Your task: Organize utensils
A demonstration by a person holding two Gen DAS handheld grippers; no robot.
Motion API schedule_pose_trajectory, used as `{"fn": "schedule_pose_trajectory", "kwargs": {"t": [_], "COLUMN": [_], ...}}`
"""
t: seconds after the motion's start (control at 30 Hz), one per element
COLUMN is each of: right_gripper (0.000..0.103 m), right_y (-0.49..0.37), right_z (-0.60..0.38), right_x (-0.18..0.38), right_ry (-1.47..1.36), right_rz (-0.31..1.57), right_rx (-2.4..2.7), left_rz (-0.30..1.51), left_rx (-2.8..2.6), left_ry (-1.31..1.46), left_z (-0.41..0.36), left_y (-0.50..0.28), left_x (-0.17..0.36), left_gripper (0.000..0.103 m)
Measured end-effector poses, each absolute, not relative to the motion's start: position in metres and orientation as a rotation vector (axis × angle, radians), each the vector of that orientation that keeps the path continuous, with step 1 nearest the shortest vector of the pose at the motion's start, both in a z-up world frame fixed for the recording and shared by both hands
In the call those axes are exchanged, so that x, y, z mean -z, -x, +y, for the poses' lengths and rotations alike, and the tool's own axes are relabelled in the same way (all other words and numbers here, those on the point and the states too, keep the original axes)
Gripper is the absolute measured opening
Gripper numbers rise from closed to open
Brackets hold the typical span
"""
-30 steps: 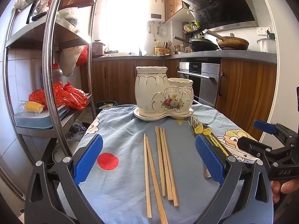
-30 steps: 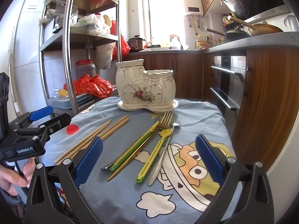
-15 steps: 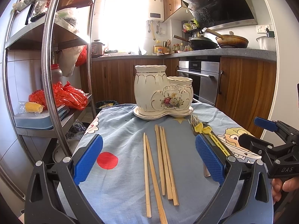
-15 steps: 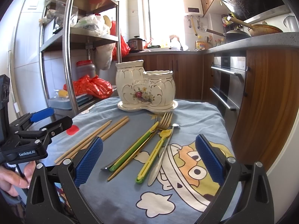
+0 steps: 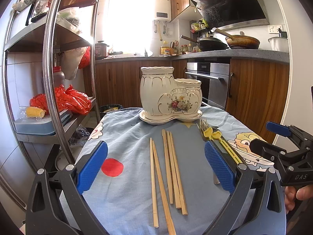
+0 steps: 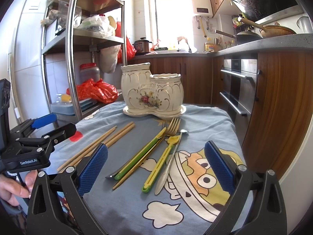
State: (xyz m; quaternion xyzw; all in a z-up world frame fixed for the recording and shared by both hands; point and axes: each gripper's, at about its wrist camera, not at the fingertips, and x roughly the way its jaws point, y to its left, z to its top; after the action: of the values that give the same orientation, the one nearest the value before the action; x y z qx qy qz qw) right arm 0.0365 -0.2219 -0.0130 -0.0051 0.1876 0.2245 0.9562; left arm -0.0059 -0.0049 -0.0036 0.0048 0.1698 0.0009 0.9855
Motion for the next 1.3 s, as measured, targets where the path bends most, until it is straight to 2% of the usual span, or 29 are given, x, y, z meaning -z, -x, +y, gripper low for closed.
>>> {"fn": "schedule_pose_trajectory", "kwargs": {"t": [0.6, 1.1, 1.17, 1.3], "right_gripper": [0.098, 0.098, 0.098, 0.098], "right_y": [-0.038, -0.044, -0.045, -0.049], "right_z": [-0.221, -0.221, -0.221, -0.223], "right_x": [0.014, 0.016, 0.017, 0.018], "right_ry": [0.011, 0.005, 0.004, -0.004], "right_rz": [0.382, 0.414, 0.422, 0.439], "right_rx": [-0.455, -0.454, -0.454, -0.451], "left_rz": [0.353, 0.449, 0.485, 0.553], "left_rx": [-0.003, -0.015, -0.01, -0.001], "left_ry": [-0.01, 0.052, 0.042, 0.031], "left_z": [-0.006, 0.013, 0.016, 0.021], "left_y": [0.004, -0.012, -0.017, -0.028], "left_x": [0.006, 0.008, 0.009, 0.015], "left_gripper": [0.098, 0.097, 0.093, 0.078]}}
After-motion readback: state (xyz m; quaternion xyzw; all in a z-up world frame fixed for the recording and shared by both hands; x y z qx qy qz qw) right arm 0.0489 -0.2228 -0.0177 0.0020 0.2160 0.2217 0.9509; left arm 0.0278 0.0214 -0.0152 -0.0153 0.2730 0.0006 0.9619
